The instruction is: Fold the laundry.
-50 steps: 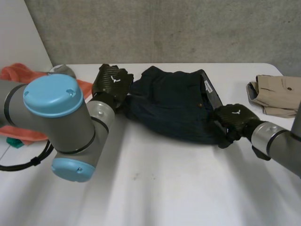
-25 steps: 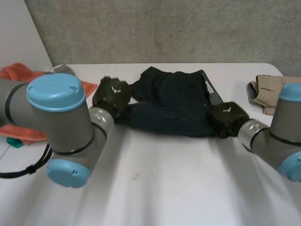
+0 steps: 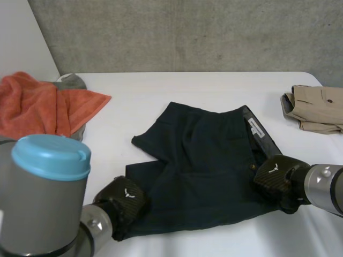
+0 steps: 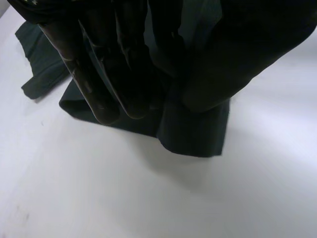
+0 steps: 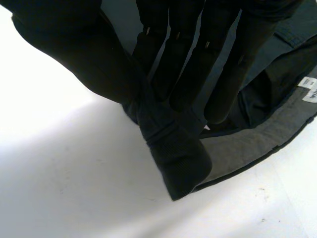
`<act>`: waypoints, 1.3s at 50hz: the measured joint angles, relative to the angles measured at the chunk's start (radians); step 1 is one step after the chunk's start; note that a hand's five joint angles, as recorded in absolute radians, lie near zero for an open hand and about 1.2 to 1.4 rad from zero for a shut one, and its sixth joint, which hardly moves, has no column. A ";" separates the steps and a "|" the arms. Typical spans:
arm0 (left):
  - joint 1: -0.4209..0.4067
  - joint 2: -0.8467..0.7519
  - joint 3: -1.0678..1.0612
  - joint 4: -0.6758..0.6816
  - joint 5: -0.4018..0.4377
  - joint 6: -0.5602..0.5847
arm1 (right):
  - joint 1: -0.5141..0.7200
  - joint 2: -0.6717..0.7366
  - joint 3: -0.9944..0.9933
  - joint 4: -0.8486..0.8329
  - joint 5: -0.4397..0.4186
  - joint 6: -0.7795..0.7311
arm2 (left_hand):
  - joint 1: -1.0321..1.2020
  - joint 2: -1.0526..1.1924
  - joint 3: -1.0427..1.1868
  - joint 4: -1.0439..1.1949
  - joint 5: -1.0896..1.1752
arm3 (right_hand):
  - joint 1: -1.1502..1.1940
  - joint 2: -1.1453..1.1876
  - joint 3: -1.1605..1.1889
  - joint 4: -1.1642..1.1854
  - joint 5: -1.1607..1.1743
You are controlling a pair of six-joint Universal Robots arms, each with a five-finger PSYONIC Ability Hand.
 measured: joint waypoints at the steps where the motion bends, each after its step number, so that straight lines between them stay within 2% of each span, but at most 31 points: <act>1: 0.001 -0.015 0.012 0.011 0.001 0.001 | 0.001 0.011 0.000 -0.024 0.002 0.012 | 0.000 0.000 0.000 0.000 0.000 | 0.000 0.000 0.000 0.000 0.002; 15: 0.054 -0.182 0.248 0.156 -0.034 0.004 | 0.030 0.144 -0.089 -0.181 0.003 0.121 | 0.000 0.000 0.000 0.000 0.000 | 0.006 0.000 0.000 0.000 0.008; 16: 0.054 -0.184 0.251 0.159 -0.036 0.003 | 0.031 0.145 -0.090 -0.185 0.003 0.122 | 0.000 0.000 0.000 0.000 0.000 | -0.011 -0.023 -0.025 -0.025 -0.015; 18: 0.057 -0.199 0.258 0.174 -0.042 0.003 | 0.031 0.153 -0.094 -0.200 0.004 0.124 | 0.000 0.000 0.000 0.000 0.000 | -0.185 -0.284 -0.291 -0.294 -0.270; 20: 0.057 -0.212 0.261 0.187 -0.045 0.003 | 0.031 0.157 -0.098 -0.207 0.005 0.124 | 0.000 0.000 0.000 0.000 0.000 | -0.233 -0.341 -0.349 -0.353 -0.339; 25: 0.058 -0.262 0.280 0.228 -0.052 0.009 | 0.030 0.161 -0.125 -0.187 0.011 0.115 | 0.000 0.000 0.000 0.000 0.000 | -0.307 -0.423 -0.437 -0.448 -0.435; 35: 0.063 -0.312 0.318 0.251 -0.052 0.025 | 0.023 0.186 -0.145 -0.076 0.016 0.032 | 0.000 0.000 0.000 0.000 0.000 | -0.340 -0.448 -0.468 -0.482 -0.470; 46: 0.070 -0.310 0.311 0.249 -0.053 0.024 | 0.010 0.228 -0.116 -0.091 0.045 0.004 | 0.000 0.000 0.000 0.000 0.000 | -0.355 -0.455 -0.482 -0.497 -0.476; 54: 0.071 -0.307 0.312 0.248 -0.054 0.025 | -0.003 0.212 -0.106 -0.086 0.051 0.006 | 0.000 0.000 0.000 0.000 0.000 | -0.430 -0.562 -0.583 -0.588 -0.561; 65: 0.072 -0.314 0.331 0.247 -0.071 0.028 | -0.033 0.068 -0.084 -0.017 0.037 0.004 | 0.000 0.000 0.000 0.000 0.000 | -0.515 -0.633 -0.647 -0.654 -0.649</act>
